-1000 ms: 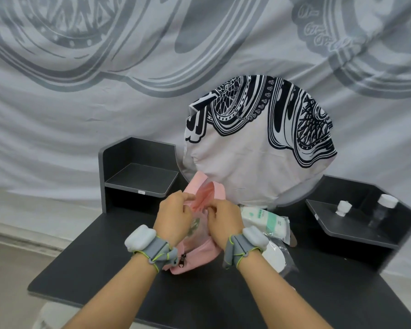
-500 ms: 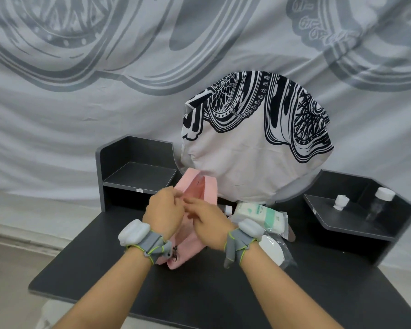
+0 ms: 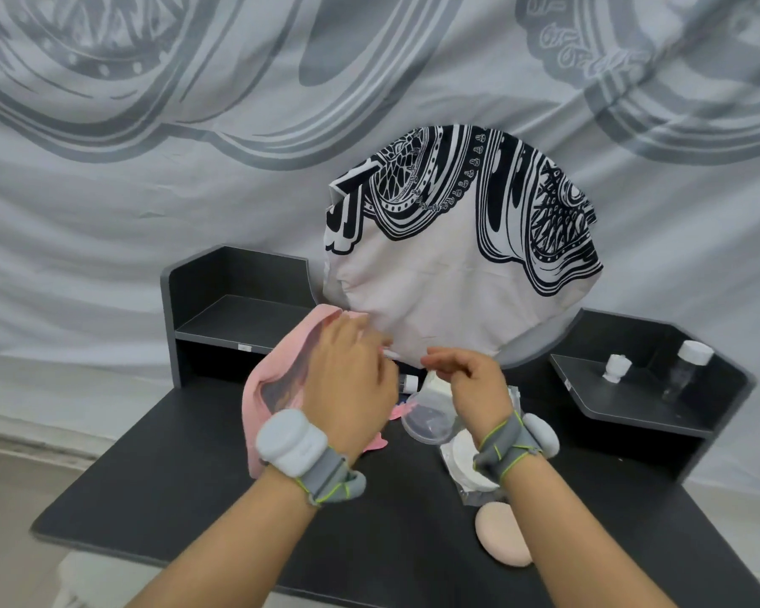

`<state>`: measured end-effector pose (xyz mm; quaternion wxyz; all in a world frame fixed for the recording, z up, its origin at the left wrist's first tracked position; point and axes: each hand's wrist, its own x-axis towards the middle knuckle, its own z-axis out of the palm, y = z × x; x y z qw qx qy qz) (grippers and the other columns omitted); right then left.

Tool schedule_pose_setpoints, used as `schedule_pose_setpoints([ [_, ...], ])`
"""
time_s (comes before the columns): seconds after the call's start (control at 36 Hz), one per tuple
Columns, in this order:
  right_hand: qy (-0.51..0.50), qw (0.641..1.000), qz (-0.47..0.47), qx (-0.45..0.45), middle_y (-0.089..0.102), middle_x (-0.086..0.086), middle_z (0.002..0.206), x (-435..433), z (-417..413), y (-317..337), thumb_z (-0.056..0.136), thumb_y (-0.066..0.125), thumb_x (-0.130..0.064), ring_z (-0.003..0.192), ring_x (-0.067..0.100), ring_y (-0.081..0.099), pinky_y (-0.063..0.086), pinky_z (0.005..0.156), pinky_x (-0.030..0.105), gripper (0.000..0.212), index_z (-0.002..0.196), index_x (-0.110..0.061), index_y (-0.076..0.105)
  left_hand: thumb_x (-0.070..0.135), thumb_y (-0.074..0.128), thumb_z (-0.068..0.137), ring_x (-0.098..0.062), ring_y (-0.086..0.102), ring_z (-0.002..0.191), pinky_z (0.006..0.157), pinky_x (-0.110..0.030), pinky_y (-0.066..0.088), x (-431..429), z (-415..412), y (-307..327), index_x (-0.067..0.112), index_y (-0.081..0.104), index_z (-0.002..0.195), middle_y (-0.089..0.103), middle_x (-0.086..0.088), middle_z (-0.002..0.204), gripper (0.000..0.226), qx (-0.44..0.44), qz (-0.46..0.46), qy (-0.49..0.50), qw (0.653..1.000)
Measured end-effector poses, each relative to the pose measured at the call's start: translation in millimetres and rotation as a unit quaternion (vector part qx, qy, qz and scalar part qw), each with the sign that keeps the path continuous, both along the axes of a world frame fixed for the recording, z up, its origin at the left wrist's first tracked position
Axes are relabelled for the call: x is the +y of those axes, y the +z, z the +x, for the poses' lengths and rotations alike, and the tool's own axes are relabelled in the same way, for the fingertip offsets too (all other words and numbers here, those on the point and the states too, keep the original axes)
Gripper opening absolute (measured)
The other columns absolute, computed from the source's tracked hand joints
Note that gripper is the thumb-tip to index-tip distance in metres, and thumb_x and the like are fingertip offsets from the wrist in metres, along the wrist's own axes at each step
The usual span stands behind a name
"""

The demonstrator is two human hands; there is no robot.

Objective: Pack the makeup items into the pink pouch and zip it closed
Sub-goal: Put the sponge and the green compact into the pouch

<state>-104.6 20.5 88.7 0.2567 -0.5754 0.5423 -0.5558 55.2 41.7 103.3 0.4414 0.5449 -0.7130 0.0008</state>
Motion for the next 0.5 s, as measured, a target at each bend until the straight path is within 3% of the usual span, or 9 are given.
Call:
schedule_pose_setpoints([
  [0.14,-0.021,0.999,0.027,0.037,0.067,0.008,0.096,6.1,-30.2,-14.0,0.075,0.029,0.022,0.101,0.026,0.062,0.049,0.097,0.041,0.051,0.086,-0.002,0.072,0.029,0.03,0.074,-0.023,0.053,0.114,0.099,-0.037,0.043,-2.9,-39.1,-19.1,0.021,0.07,0.106,0.063,0.0,0.116,0.052,-0.043,0.044,-0.061,0.996],
  [0.25,-0.036,0.996,0.047,0.067,0.07,0.002,0.094,12.3,-55.3,-25.6,0.076,0.036,0.017,0.098,0.022,0.065,0.05,0.096,0.036,0.056,0.071,-0.028,0.07,0.028,0.04,0.08,-0.027,0.054,0.115,0.096,-0.036,0.045,-12.0,-59.7,-43.6,0.017,0.066,0.114,0.062,-0.004,0.12,0.044,-0.079,0.116,-0.075,0.987],
  [0.33,-0.041,0.982,0.095,0.155,0.07,-0.001,0.084,20.9,-73.5,-32.7,0.077,0.048,0.009,0.087,0.013,0.064,0.049,0.084,0.024,0.042,0.08,-0.024,0.074,0.023,0.049,0.085,-0.026,0.047,0.123,0.098,-0.037,0.044,-18.7,-70.2,-63.1,0.02,0.055,0.125,0.052,-0.002,0.132,0.041,-0.119,0.187,-0.065,0.973],
  [0.42,-0.003,0.956,0.167,0.24,0.069,-0.001,0.087,33.5,-87.4,-38.3,0.079,0.063,-0.007,0.08,0.01,0.061,0.044,0.079,0.019,0.018,0.091,-0.017,0.072,0.025,0.05,0.086,-0.03,0.038,0.131,0.105,-0.038,0.039,-20.7,-80.5,-84.3,0.019,0.044,0.135,0.04,-0.007,0.144,0.05,-0.13,0.212,-0.054,0.967],
  [0.5,0.035,0.917,0.218,0.333,0.058,-0.004,0.097,45.4,-95.3,-44.7,0.075,0.074,-0.029,0.082,0.012,0.057,0.043,0.076,0.018,0.027,0.098,-0.018,0.065,0.026,0.051,0.086,-0.032,0.022,0.142,0.111,-0.038,0.029,-22.1,-86.7,-98.1,0.021,0.027,0.147,0.02,-0.014,0.155,0.065,-0.122,0.235,-0.026,0.964],
])
